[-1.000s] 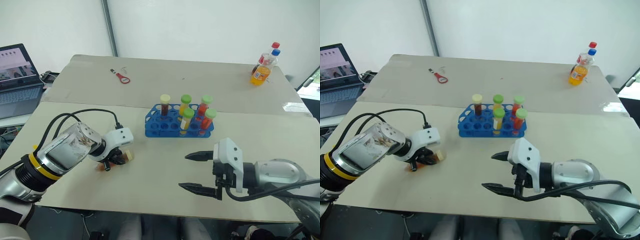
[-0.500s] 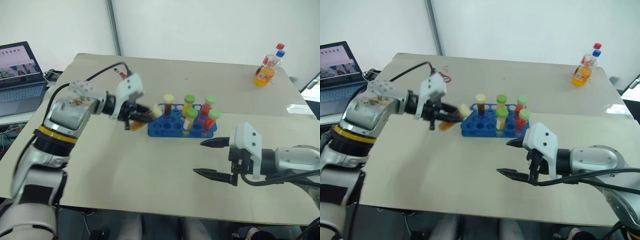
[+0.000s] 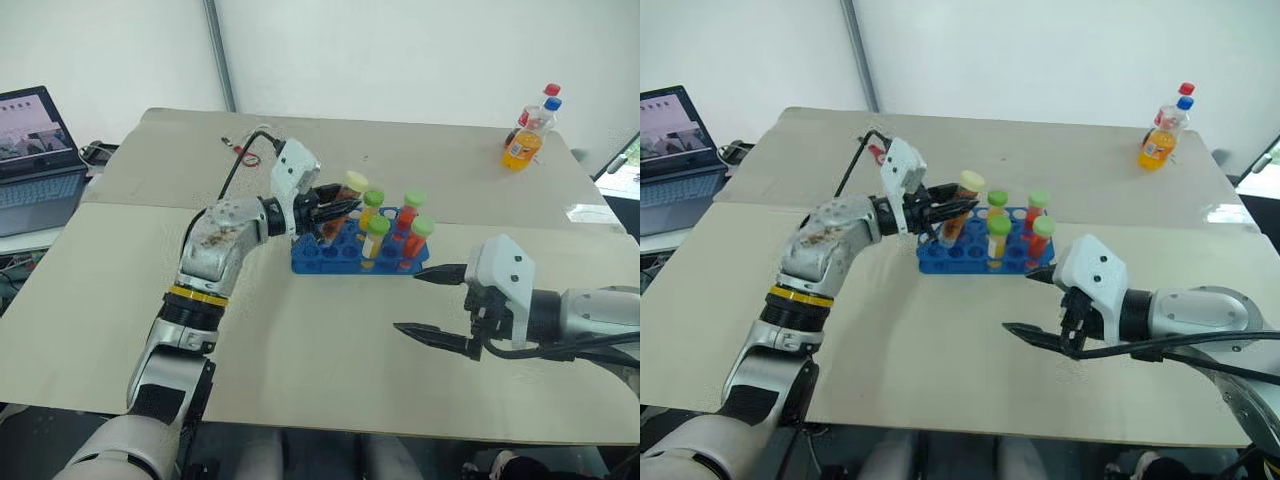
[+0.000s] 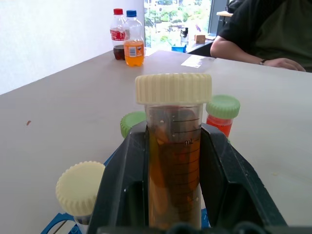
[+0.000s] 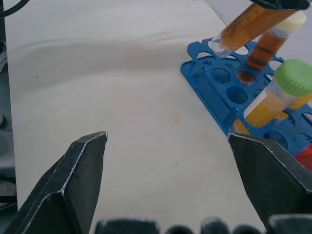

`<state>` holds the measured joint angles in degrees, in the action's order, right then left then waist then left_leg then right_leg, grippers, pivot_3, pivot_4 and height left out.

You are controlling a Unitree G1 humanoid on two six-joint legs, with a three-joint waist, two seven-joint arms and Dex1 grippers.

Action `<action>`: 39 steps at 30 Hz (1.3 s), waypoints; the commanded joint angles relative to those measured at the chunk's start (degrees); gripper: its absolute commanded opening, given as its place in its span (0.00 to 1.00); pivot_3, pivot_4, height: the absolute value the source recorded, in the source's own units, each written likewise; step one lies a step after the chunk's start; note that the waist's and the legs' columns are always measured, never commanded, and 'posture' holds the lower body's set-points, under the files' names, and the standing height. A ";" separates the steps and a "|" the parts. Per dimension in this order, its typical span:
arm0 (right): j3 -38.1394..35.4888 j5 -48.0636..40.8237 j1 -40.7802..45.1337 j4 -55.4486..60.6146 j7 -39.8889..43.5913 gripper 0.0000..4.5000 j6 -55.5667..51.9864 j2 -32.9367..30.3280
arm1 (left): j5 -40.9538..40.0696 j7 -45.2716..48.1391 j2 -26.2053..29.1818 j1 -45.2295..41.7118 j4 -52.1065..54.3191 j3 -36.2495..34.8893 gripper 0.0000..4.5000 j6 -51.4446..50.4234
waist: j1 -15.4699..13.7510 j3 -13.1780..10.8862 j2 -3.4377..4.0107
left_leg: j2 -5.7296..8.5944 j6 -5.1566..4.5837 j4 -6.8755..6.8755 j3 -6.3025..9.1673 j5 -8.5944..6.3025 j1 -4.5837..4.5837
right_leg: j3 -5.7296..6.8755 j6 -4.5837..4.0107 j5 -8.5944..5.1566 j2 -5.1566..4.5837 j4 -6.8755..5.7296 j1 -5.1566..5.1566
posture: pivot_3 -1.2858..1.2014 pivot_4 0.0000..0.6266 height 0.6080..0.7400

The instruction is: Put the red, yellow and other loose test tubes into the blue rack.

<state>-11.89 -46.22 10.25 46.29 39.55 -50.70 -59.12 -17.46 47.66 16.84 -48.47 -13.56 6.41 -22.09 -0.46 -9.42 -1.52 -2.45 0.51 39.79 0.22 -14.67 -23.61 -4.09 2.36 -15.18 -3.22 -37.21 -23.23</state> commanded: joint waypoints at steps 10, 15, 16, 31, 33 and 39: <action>-2.71 -1.89 -0.58 2.68 -4.05 0.98 -1.60 -0.17 | 2.47 -2.37 -5.08 1.18 -8.57 -0.93 0.20 9.96 | -0.24 0.00 0.00 | 0.05 0.00 0.00 0.01 0.00 0.00 | 0.01 0.03 0.01 -0.04 0.01 0.03 | 0.52 0.24 1.00; -3.85 -1.37 -2.24 2.51 -4.53 0.98 -2.09 -0.74 | 3.14 -2.66 -6.41 1.04 -10.28 -0.40 0.20 10.82 | -0.25 0.00 0.00 | 0.06 0.00 0.00 0.02 0.00 0.02 | 0.01 0.03 0.01 -0.05 0.01 0.06 | 0.52 0.24 1.00; -4.03 -1.08 -2.56 2.50 -4.43 0.98 -2.04 -0.87 | 3.55 -2.94 -6.64 1.16 -10.70 -0.33 0.20 11.56 | -0.26 0.00 0.00 | 0.06 0.00 0.01 0.02 0.00 0.01 | 0.01 0.03 0.01 -0.05 0.01 0.06 | 0.52 0.24 1.00; -4.94 0.57 -2.86 1.51 -8.60 0.98 -2.43 0.35 | 6.00 -9.46 -11.67 5.07 -12.60 -2.09 0.20 20.90 | -0.42 0.00 0.00 | 0.18 0.00 0.01 0.06 0.01 0.08 | 0.01 0.10 0.04 -0.14 0.02 0.16 | 0.52 0.24 1.00; -5.04 1.05 -2.26 0.84 -10.32 0.98 -2.69 1.07 | 6.70 -10.91 -11.85 6.71 -11.44 -2.33 0.20 22.90 | -0.40 0.00 0.00 | 0.20 0.01 0.01 0.08 0.01 0.08 | 0.01 0.11 0.05 -0.16 0.02 0.18 | 0.52 0.24 1.00; -5.96 -0.37 -0.72 0.18 -13.56 0.98 -4.26 3.08 | 7.59 -12.43 -12.15 11.91 -6.42 -1.41 0.20 25.03 | -0.25 0.01 0.01 | 0.21 0.01 -0.01 0.10 0.01 0.11 | 0.00 0.12 0.05 -0.17 0.01 0.18 | 0.52 0.24 1.00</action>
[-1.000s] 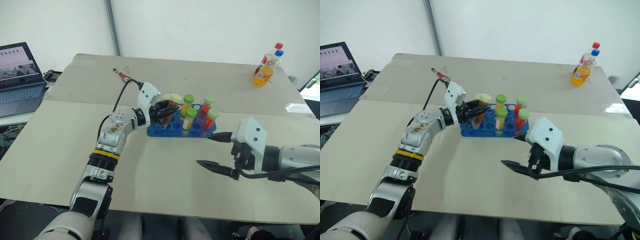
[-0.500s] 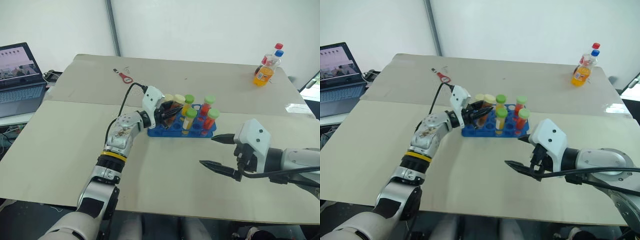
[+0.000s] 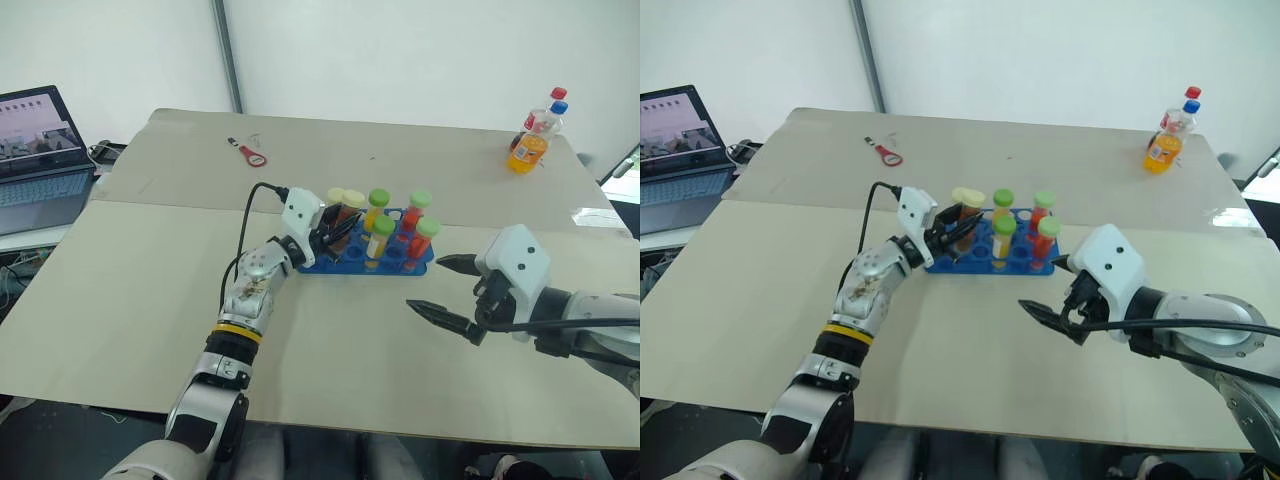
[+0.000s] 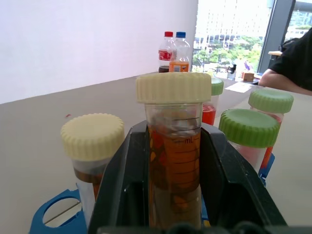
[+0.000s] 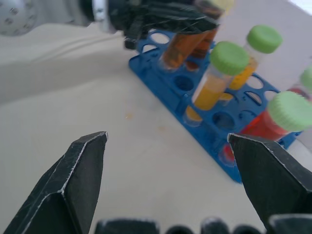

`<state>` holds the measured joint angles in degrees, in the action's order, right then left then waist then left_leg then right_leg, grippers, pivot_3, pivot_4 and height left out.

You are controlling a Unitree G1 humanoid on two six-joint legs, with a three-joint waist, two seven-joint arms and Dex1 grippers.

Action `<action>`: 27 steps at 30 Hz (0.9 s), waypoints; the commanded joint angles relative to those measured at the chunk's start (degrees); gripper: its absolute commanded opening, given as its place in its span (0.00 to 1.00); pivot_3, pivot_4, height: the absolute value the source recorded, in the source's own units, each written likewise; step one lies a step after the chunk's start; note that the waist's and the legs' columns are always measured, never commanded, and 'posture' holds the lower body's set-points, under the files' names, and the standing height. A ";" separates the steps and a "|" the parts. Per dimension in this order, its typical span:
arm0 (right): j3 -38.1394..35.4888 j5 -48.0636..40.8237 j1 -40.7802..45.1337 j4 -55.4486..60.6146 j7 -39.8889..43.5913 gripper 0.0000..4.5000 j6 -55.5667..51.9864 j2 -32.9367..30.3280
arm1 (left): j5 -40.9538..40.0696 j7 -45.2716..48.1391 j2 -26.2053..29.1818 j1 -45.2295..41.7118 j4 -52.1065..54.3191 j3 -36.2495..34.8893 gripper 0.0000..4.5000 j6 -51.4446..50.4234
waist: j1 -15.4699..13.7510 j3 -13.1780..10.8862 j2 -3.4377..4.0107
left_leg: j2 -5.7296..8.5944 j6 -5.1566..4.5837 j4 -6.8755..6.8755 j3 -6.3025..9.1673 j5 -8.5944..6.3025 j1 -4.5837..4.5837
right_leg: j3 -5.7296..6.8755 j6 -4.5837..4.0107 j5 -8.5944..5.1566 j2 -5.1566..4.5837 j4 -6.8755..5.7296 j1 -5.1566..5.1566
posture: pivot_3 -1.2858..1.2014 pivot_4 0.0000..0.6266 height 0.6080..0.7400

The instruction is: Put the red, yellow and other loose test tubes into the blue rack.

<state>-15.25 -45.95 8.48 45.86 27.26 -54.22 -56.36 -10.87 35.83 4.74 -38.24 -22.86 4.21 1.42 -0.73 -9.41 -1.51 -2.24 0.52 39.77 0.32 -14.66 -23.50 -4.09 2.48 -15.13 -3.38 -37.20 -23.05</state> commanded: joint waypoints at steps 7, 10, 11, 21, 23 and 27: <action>-2.24 -1.14 2.24 0.54 -3.24 0.98 -2.09 1.26 | 3.20 -1.58 0.43 7.24 3.25 2.21 0.20 5.61 | 0.03 0.01 0.01 | 0.00 0.00 -0.02 0.01 0.00 0.00 | 0.00 0.00 0.00 0.00 0.01 -0.01 | 0.52 0.24 1.00; -2.01 -1.24 2.89 0.23 -3.23 0.98 -2.40 1.39 | 2.47 -0.48 0.80 7.92 3.70 2.30 0.63 5.21 | 0.07 0.01 0.02 | 0.01 0.00 -0.02 0.01 0.00 0.05 | 0.00 0.00 0.00 0.00 0.01 0.03 | 0.52 0.24 1.00; -1.87 -1.12 3.08 0.00 -3.14 0.98 -2.41 1.44 | 2.52 0.09 1.29 8.15 4.08 2.44 0.72 5.22 | 0.07 0.01 0.02 | 0.01 0.00 -0.02 0.01 0.00 0.03 | 0.00 0.00 0.00 0.00 0.01 0.01 | 0.52 0.24 1.00; -1.00 4.85 1.80 -5.49 3.35 0.98 3.45 -0.90 | 0.53 7.76 17.59 14.99 23.81 0.89 0.99 -7.92 | 0.43 0.02 0.05 | -0.04 -0.01 -0.09 0.01 0.00 0.03 | 0.00 0.00 0.00 0.03 0.00 -0.05 | 0.52 0.24 1.00; -1.46 7.05 1.15 -8.40 7.68 0.98 7.46 -2.19 | -1.38 10.13 22.93 16.36 28.69 -0.25 0.99 -14.78 | 0.55 0.02 0.05 | -0.05 0.00 -0.09 0.01 0.00 0.03 | 0.01 0.00 0.00 0.02 0.01 -0.04 | 0.52 0.24 1.00; -2.35 9.74 1.35 -14.48 16.20 0.98 15.10 -3.72 | -2.27 13.00 32.38 18.16 35.05 -3.19 0.99 -21.42 | 0.53 0.01 0.06 | -0.07 0.00 -0.07 -0.02 0.00 0.03 | 0.02 0.01 -0.01 0.02 0.03 -0.03 | 0.52 0.24 1.00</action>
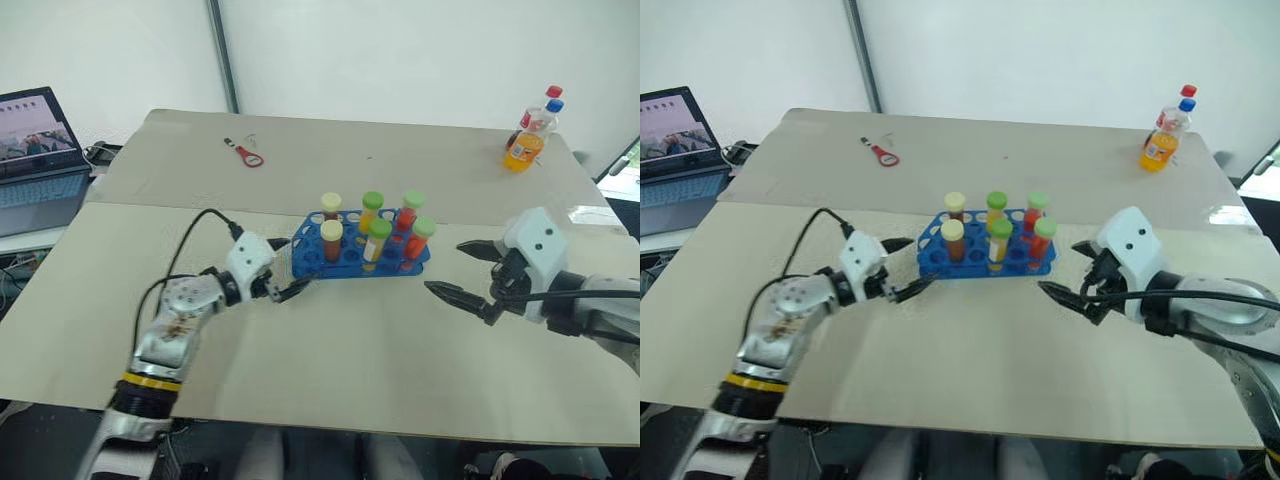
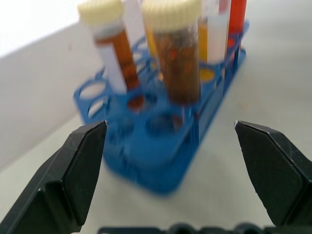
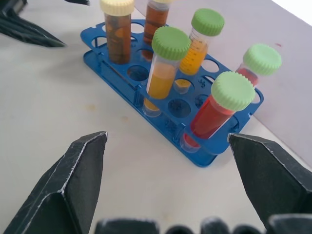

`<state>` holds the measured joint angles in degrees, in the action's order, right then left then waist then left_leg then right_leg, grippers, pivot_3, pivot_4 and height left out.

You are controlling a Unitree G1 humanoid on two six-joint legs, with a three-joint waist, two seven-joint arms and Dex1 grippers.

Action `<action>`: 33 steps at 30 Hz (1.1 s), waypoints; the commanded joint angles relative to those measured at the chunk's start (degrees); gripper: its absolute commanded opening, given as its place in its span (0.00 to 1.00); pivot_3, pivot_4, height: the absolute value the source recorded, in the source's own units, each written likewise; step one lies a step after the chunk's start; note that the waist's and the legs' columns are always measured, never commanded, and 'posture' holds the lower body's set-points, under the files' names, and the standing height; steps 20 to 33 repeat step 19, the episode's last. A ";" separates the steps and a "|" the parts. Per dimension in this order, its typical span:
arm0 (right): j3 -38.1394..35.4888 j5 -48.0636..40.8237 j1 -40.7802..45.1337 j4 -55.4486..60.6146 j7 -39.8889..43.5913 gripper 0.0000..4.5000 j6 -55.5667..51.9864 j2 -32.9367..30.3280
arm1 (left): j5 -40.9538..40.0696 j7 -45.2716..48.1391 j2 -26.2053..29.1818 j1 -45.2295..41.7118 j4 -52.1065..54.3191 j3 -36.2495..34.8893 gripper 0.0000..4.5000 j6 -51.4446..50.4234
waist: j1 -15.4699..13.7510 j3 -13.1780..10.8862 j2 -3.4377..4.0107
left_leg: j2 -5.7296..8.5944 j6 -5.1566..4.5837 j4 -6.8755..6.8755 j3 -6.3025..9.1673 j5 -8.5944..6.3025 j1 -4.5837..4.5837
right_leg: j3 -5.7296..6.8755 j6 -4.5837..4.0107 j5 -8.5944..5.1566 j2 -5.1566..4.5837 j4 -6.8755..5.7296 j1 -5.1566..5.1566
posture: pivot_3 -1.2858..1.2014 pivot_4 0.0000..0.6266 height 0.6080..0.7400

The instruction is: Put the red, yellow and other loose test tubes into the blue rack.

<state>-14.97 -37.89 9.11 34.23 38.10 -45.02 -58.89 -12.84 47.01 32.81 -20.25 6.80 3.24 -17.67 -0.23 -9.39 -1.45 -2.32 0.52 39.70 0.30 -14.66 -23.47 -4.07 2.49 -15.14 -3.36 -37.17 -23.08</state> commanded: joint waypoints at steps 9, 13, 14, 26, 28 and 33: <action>-2.01 6.38 3.09 -14.73 17.03 0.98 15.57 -3.77 | -6.58 5.10 15.53 1.93 10.38 -10.97 0.99 -11.75 | 0.09 -0.02 0.02 | -0.07 0.00 -0.04 -0.10 0.00 0.01 | 0.00 -0.01 0.00 0.02 0.04 -0.03 | 0.52 0.24 1.00; -1.83 6.88 3.39 -15.08 17.44 0.98 15.62 -3.14 | -7.72 4.33 15.85 3.44 11.62 -12.51 0.99 -13.50 | 0.26 -0.02 0.02 | -0.11 0.00 -0.06 -0.11 0.00 0.01 | -0.01 -0.01 0.00 0.04 0.03 -0.06 | 0.52 0.24 1.00; -1.62 7.01 3.50 -15.20 17.40 0.98 15.61 -3.00 | -7.87 4.01 15.68 3.68 11.86 -12.60 0.99 -13.80 | 0.28 -0.02 0.02 | -0.12 0.00 -0.06 -0.11 0.00 0.02 | -0.01 -0.01 0.00 0.05 0.02 -0.06 | 0.52 0.24 1.00; -0.76 7.92 4.43 -15.92 17.85 0.98 15.70 -2.87 | -9.59 4.65 15.52 4.24 12.05 -12.99 0.99 -14.31 | 0.30 -0.02 0.02 | -0.12 0.00 -0.05 -0.12 0.00 0.02 | -0.01 -0.01 0.00 0.05 0.02 -0.05 | 0.52 0.24 1.00; -0.76 7.92 4.43 -15.92 17.85 0.98 15.70 -2.87 | -9.59 4.65 15.52 4.24 12.05 -12.99 0.99 -14.31 | 0.30 -0.02 0.02 | -0.12 0.00 -0.05 -0.12 0.00 0.02 | -0.01 -0.01 0.00 0.05 0.02 -0.05 | 0.52 0.24 1.00; -0.76 7.92 4.43 -15.92 17.85 0.98 15.70 -2.87 | -9.59 4.65 15.52 4.24 12.05 -12.99 0.99 -14.31 | 0.30 -0.02 0.02 | -0.12 0.00 -0.05 -0.12 0.00 0.02 | -0.01 -0.01 0.00 0.05 0.02 -0.05 | 0.52 0.24 1.00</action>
